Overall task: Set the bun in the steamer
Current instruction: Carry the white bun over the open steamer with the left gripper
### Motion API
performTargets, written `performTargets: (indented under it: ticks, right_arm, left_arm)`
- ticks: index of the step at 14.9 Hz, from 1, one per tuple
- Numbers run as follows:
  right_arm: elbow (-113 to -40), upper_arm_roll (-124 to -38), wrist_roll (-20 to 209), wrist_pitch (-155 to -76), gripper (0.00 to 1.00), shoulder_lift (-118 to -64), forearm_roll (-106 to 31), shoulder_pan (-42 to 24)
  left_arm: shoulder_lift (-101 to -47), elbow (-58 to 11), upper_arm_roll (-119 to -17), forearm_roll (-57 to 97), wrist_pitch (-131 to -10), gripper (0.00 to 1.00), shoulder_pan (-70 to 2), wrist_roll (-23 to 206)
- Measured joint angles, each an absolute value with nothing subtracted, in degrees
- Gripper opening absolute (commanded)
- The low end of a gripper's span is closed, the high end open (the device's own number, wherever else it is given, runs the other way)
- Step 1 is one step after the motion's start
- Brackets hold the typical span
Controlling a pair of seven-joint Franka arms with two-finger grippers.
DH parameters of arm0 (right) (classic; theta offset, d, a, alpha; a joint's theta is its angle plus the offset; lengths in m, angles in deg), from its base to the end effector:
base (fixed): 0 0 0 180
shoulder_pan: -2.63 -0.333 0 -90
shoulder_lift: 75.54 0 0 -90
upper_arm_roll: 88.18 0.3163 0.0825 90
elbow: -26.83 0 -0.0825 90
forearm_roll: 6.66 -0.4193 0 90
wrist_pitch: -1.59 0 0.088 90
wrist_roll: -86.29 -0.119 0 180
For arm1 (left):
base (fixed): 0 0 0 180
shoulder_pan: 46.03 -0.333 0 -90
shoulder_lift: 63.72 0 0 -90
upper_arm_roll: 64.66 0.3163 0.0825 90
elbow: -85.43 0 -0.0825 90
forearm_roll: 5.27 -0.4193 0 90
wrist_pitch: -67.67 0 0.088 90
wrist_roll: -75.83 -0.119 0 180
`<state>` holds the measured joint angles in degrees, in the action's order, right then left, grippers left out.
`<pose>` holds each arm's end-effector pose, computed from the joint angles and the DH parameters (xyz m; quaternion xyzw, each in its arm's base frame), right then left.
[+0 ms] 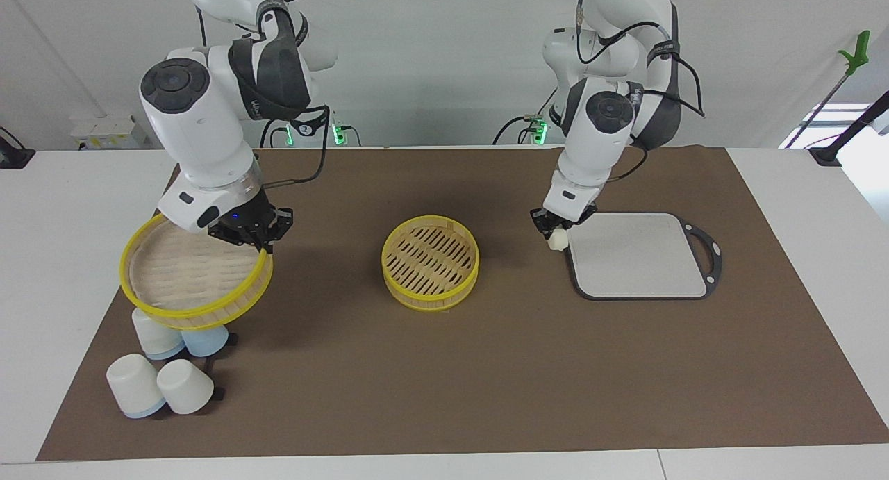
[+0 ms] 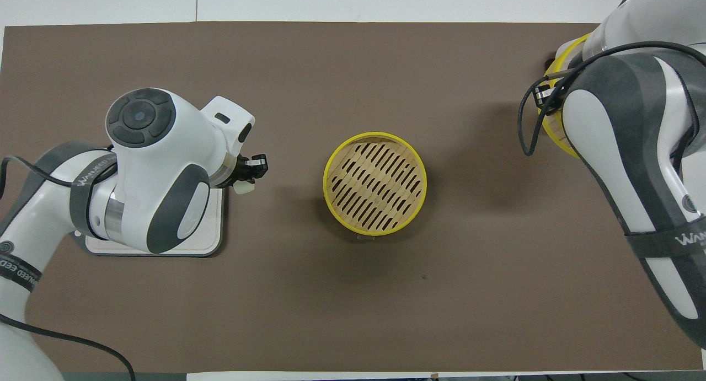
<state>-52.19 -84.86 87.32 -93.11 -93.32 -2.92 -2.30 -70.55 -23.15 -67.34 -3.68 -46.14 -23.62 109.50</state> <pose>0.6795 0.0859 0.5195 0.9961 0.0829 -0.0166 0.0247 0.5594 -0.2635 0.4105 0.9965 0.0807 -0.0197 0.0066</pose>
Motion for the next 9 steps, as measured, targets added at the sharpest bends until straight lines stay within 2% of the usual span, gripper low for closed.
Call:
performTargets:
  ticks: [6, 9]
  right_arm:
    - [-52.59, -84.95, 87.83, -93.28, 0.00, -93.20, -3.70, -0.80]
    - [-53.06, -84.97, 90.15, -93.94, 0.00, -93.20, -4.06, 0.77]
  left_arm:
    - [-74.17, -14.17, -67.37, -1.24, -44.97, 0.31, -14.42, 121.40]
    - [-77.87, -11.20, -67.34, -1.00, -45.44, 0.31, -10.90, 123.61]
